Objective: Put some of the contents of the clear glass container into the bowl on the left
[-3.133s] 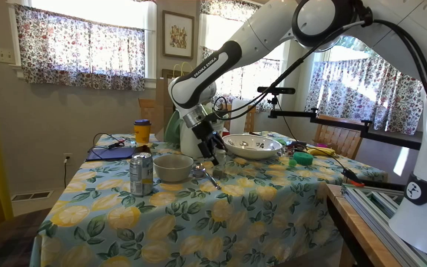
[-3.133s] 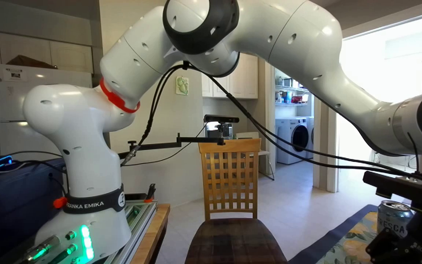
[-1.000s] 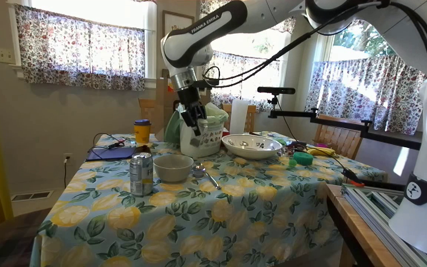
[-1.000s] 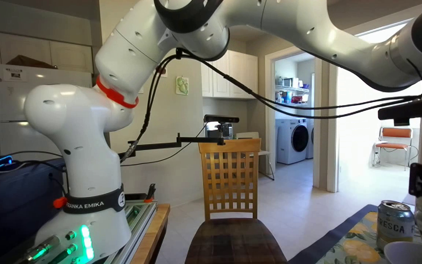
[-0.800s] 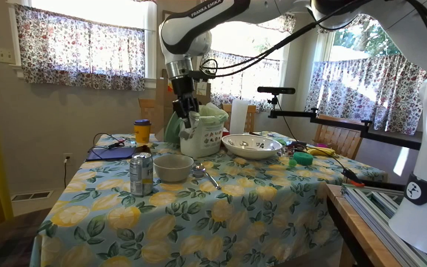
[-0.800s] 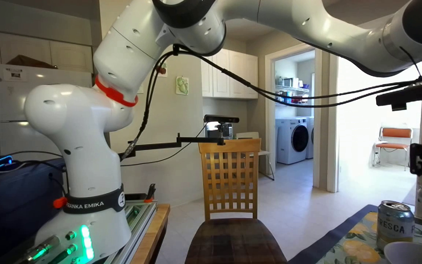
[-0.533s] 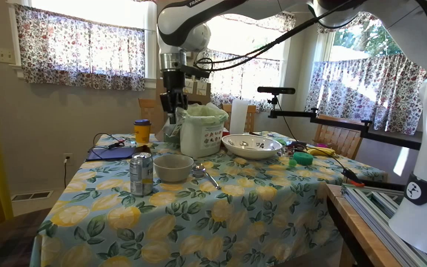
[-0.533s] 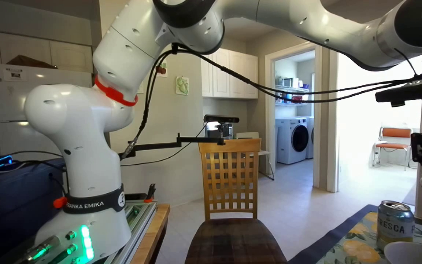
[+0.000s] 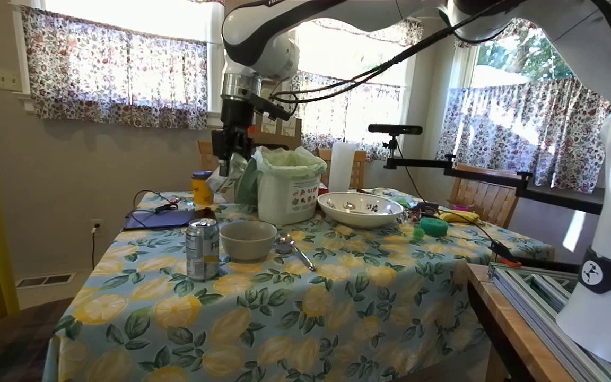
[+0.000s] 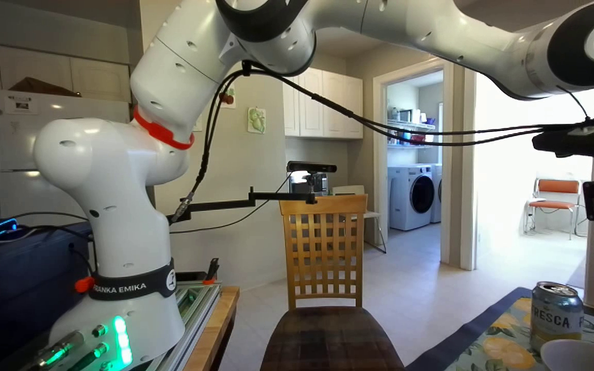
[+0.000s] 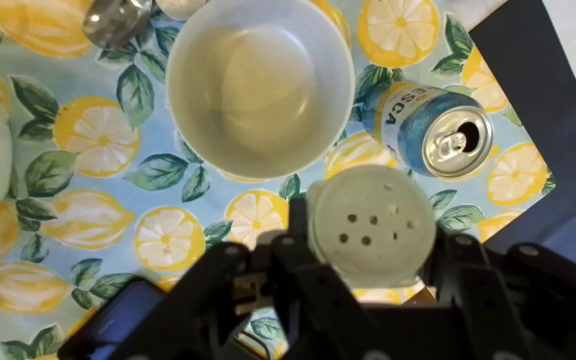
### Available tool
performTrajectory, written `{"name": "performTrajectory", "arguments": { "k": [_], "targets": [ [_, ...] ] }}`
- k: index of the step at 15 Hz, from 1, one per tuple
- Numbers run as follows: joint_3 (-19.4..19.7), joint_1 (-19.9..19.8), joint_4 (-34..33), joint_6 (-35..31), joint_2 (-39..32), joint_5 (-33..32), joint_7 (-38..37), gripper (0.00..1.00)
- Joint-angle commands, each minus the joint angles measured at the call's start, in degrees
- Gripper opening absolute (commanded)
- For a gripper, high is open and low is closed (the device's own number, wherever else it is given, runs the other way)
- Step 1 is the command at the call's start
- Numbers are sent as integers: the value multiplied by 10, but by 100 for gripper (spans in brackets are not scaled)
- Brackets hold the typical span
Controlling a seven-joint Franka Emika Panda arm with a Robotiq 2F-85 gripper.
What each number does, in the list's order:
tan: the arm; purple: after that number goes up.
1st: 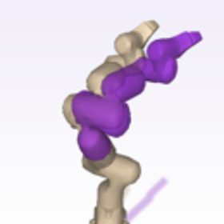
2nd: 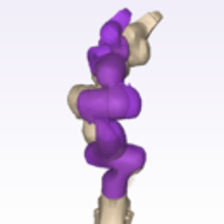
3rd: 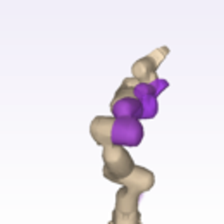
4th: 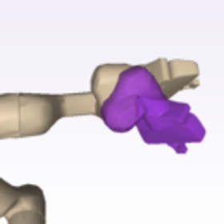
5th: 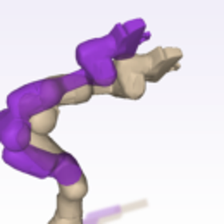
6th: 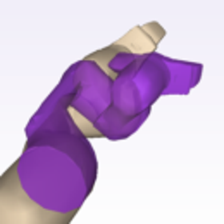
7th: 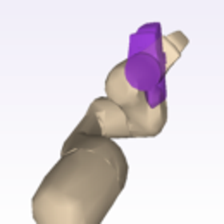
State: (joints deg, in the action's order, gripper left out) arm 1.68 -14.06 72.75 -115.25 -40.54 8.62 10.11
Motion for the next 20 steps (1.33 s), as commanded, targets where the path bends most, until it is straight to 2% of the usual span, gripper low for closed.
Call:
{"name": "performTrajectory", "arguments": {
  "k": [1, 4, 5, 10, 11, 12, 14, 20],
  "targets": [
    [-16, -18, 37, -59, 12, 28, 43, 25],
    [-17, -21, 58, -105, 15, 32, 54, 25],
    [-8, -10, 26, -76, -1, 16, 29, 50],
    [-8, -13, 36, -95, -1, 16, 33, 50],
    [-8, -13, 36, -95, -1, 16, 33, 25],
    [-12, -16, 40, -106, 0, 17, 50, 25],
    [-56, -51, 50, -113, 2, 80, 105, 25],
    [-118, -116, 65, -144, 6, 212, 243, 25]
  ]
}}
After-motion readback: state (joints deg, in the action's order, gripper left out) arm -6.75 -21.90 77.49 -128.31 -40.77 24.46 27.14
